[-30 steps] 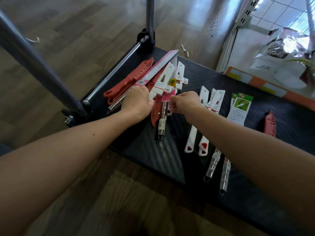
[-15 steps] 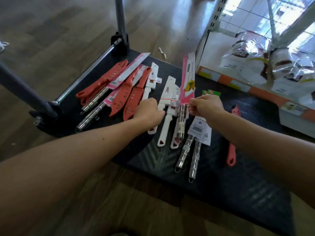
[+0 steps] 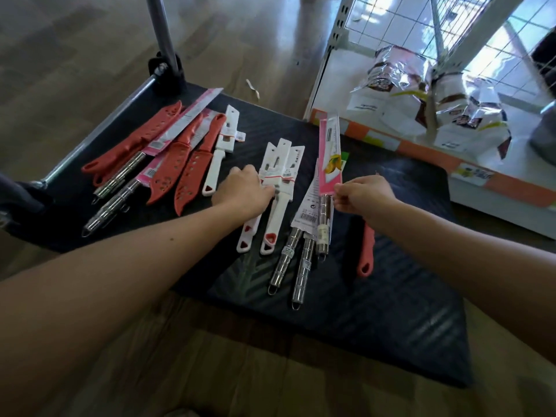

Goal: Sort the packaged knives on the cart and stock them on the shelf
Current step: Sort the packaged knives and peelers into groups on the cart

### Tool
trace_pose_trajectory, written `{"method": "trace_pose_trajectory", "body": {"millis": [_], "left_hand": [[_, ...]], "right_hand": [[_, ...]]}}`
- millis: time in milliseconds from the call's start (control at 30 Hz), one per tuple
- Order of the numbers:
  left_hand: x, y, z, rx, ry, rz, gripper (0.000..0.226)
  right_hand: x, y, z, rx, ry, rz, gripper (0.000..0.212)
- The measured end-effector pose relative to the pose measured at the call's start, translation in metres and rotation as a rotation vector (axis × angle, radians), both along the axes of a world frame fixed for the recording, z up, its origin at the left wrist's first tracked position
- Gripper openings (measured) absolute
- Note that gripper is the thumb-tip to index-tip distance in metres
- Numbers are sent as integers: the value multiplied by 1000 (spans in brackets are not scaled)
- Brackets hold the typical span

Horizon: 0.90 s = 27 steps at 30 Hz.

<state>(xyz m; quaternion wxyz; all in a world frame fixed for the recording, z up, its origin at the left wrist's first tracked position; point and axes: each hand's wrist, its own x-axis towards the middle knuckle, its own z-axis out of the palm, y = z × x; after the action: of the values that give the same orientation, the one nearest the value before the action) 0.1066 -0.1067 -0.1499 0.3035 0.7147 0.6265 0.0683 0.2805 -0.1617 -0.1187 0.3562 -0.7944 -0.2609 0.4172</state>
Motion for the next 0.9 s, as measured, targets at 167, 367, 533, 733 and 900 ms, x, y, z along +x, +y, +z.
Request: {"method": "trace_pose_trajectory", "body": {"millis": [167,367,533,733,900], "left_hand": [[14,-6,7,42,12,-25,41],[26,-16,11,128,-3,-82,40],[49,-20,21,174,-69,-125,36],[90,-33,22,178,-61,-230,37],[121,-47,17,180,-69,-288,36]], "right_hand": [[10,-8,-4,-21,-4,-5,22],[10,-14,0,-29,40,-41,19],[31,-32,7,-25,17,-92,19],[66,-65,13,-16,14,-167,13],[100,-89,5,-82,-7,-203,13]]}}
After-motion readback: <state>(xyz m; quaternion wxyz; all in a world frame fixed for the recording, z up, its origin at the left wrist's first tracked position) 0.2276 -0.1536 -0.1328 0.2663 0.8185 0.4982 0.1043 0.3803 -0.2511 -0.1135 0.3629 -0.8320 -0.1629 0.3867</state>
